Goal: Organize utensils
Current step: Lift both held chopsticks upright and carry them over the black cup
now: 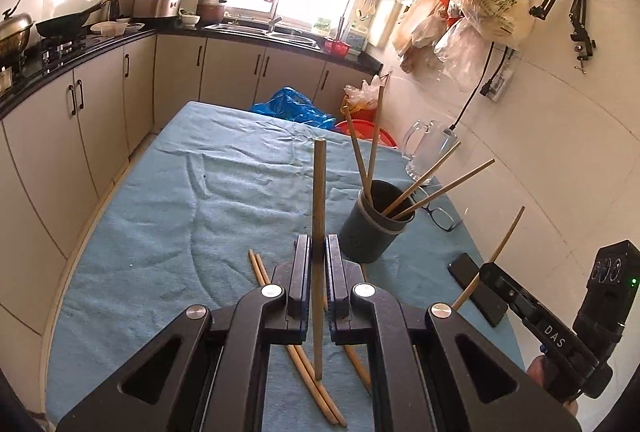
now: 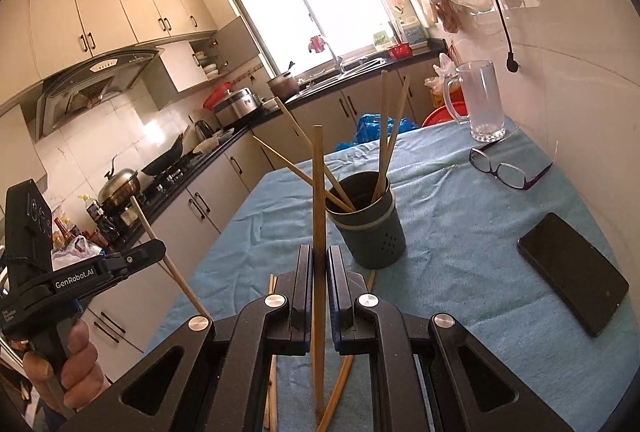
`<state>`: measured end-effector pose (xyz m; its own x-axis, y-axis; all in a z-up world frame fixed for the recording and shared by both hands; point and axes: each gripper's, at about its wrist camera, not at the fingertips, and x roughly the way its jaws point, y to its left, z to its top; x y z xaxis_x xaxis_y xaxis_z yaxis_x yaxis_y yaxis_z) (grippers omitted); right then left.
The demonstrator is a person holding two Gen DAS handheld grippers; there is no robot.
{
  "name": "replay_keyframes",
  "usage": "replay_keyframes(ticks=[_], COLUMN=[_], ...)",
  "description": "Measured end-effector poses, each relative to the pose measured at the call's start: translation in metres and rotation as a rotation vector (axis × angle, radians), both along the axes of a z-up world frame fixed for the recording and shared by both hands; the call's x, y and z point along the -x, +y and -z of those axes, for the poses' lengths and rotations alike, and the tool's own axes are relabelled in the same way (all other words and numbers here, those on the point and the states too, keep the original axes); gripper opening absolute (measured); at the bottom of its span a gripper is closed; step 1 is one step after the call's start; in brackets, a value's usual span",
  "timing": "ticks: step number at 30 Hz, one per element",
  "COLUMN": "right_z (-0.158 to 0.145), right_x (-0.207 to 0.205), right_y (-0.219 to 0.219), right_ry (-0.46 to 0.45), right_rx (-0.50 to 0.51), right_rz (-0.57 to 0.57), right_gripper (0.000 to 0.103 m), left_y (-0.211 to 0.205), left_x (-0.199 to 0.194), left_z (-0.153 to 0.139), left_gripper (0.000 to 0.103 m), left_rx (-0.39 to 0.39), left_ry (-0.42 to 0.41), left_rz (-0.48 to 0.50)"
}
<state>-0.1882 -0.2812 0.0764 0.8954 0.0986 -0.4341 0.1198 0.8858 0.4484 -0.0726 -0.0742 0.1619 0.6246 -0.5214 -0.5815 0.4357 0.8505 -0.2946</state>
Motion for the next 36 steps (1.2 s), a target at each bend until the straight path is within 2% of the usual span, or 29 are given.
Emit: replay_keyframes(ticks=[20,31,36], right_z=[-0.003,-0.025,-0.030], right_x=[0.004,0.001,0.000], right_y=[-0.008,-0.022,-0.024], right_ry=[-0.010,-0.054,-0.067], right_rx=[-0.015,-0.009,-0.003], right_rz=[0.025,0.064,0.069], right_gripper=[0.008,0.008,0.008], left_y=[-0.006,-0.019,-0.025], left_x=[-0.002,-0.005,-0.014], left_z=[0.001,-0.012,-0.004], left_gripper=[0.006,0.006,0.006], left_rx=[0.006,-0.005,-0.033], left_ry=[0.011,-0.011,0.012], left_rz=[0.021,0.052,0.061])
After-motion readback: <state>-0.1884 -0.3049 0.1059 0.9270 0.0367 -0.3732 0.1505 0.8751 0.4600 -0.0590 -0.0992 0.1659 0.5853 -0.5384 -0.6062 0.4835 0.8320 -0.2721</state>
